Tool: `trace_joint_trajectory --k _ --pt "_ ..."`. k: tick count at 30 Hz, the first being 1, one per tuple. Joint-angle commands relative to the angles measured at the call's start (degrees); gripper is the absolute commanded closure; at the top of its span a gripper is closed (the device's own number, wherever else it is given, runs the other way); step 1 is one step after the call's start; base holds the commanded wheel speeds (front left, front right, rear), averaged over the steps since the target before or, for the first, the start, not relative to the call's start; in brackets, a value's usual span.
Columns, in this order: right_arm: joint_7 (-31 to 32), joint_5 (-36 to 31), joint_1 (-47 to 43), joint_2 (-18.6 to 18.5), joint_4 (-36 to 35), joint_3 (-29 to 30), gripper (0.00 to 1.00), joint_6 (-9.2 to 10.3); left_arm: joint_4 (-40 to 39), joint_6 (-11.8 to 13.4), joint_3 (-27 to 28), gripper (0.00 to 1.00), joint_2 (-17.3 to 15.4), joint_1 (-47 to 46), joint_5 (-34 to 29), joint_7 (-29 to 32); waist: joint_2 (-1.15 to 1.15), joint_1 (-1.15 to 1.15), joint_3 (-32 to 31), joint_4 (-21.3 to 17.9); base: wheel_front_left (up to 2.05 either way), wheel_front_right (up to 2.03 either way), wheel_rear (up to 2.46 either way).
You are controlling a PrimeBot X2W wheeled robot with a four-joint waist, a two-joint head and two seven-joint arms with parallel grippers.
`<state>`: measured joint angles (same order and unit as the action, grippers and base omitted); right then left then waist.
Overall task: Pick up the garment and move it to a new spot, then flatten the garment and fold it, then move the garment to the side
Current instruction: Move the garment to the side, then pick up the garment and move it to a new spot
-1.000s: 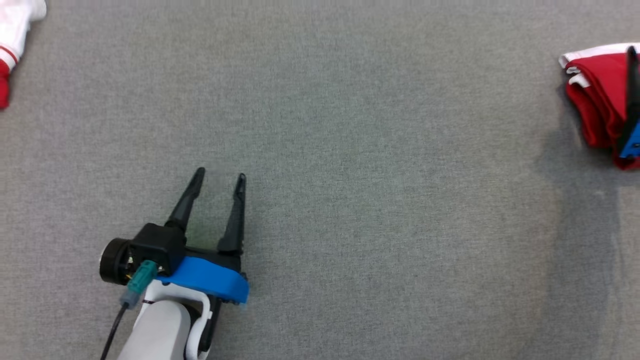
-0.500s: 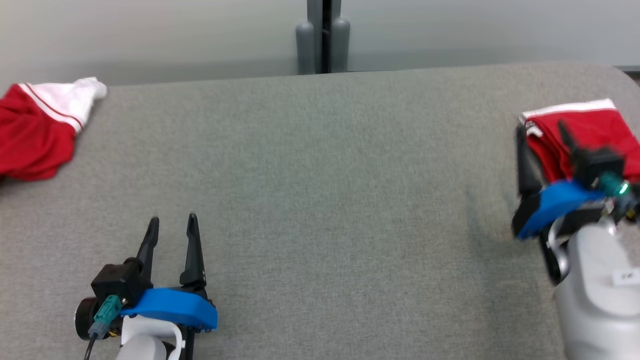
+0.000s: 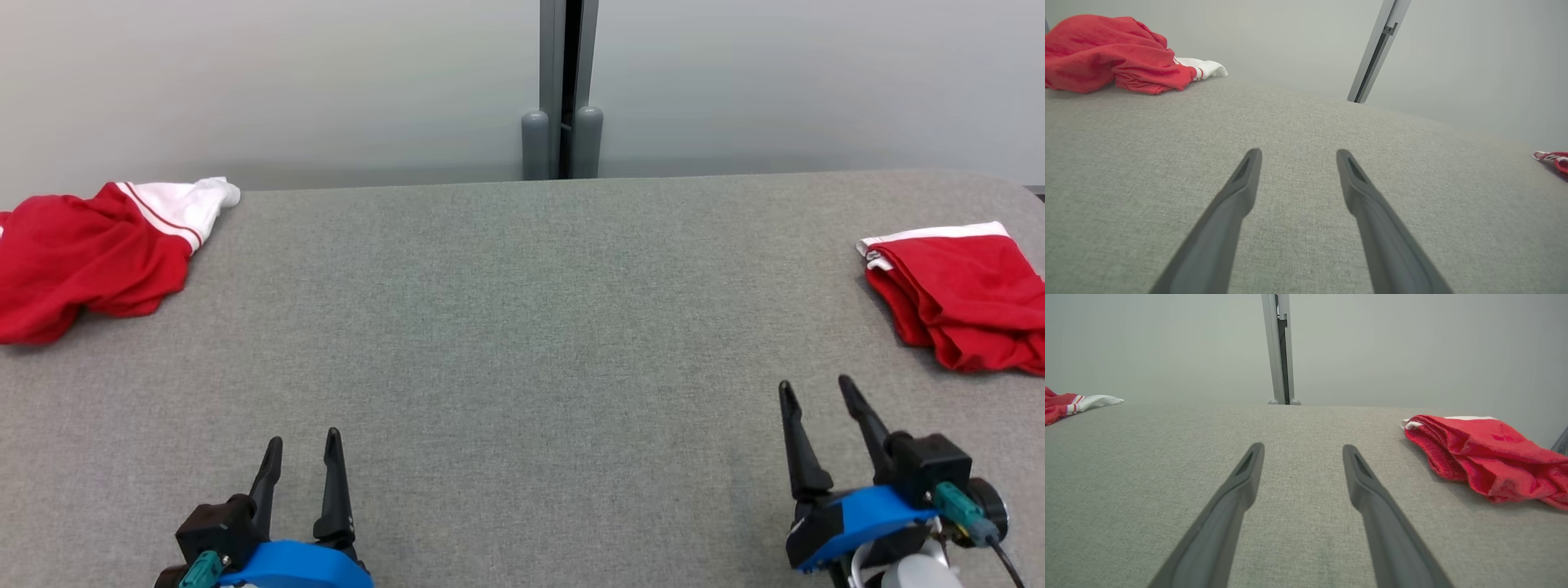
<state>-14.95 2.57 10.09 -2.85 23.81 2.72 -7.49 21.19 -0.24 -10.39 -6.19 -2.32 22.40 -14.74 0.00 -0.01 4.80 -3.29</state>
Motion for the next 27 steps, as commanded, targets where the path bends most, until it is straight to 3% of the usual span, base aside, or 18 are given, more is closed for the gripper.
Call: trace_joint_trajectory --k 1,20,27 --pt "-0.28 1.60 -2.21 -0.12 -1.45 -1.16 0.00 0.00 -0.05 -0.06 -0.13 0.00 0.16 0.51 0.23 -0.29 0.00 0.01 -0.36 -0.08 0.00 0.00 0.00" --pt "-0.32 3.92 -4.85 -0.10 -0.66 -3.86 0.00 0.00 1.59 -0.49 -0.65 0.00 0.42 0.20 0.51 -0.46 0.00 0.01 -2.50 0.82 0.00 0.00 0.00" --pt "-0.33 3.52 -6.09 -0.10 0.15 -3.46 0.00 0.00 1.93 -0.55 -1.20 0.00 0.53 0.15 0.34 -0.46 0.00 0.01 -3.54 3.79 0.00 0.00 0.00"
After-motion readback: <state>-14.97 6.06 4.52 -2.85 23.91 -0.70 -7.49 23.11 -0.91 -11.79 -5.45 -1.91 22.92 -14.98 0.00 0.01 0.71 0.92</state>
